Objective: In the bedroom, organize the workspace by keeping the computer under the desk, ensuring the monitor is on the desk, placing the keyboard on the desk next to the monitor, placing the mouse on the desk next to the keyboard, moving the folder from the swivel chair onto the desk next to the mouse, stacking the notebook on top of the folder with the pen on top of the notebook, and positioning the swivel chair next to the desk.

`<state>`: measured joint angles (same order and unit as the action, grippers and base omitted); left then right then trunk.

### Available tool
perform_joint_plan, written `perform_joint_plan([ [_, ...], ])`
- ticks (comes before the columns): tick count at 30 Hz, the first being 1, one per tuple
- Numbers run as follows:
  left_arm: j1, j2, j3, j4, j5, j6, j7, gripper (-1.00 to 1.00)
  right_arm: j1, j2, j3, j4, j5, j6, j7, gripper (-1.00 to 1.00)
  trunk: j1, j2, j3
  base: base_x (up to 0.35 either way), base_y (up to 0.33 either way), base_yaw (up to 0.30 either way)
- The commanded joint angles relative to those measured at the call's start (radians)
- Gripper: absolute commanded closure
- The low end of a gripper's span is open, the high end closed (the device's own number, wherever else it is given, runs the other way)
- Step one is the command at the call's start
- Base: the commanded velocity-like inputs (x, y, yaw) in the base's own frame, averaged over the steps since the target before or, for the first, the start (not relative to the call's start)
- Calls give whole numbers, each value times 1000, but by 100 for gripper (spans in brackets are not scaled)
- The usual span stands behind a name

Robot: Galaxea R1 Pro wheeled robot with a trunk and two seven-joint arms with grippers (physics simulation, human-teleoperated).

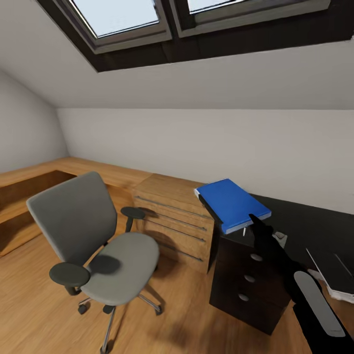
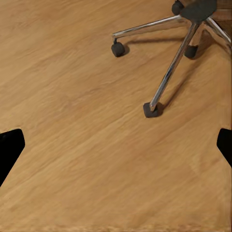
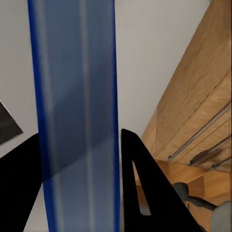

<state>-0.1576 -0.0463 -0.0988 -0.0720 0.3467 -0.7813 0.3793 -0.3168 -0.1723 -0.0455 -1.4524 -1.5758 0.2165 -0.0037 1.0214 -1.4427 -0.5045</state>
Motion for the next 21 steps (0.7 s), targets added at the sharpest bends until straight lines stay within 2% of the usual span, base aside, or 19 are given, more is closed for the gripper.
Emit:
perform_joint_plan([
  [1,0,0,-10,0,4,42,6,-100,-1,0,-13,4,-8,5,-4,100,-4,7,1,0,0,-209],
  [5,0,0,-11,-1,2,117,6,-100,-1,0,-48,13,-8,4,-11,100,-19,35,9,0,0,-209],
  [13,0,0,-12,-2,2,141,6,-100,-1,0,-102,62,-8,4,-13,100,-23,42,2,0,0,-210],
  [17,0,0,-11,-2,-14,142,6,-100,-1,-1,-143,73,-7,4,-13,100,-23,42,-2,0,-86,-210],
  [18,0,0,-10,-2,-51,143,7,-100,-1,-1,-156,102,-7,4,-13,100,-23,42,-3,0,-204,-210],
  [21,0,0,-9,-2,-59,143,7,-100,-1,-1,-158,107,-7,4,-13,100,-23,42,-7,0,-89,-210],
])
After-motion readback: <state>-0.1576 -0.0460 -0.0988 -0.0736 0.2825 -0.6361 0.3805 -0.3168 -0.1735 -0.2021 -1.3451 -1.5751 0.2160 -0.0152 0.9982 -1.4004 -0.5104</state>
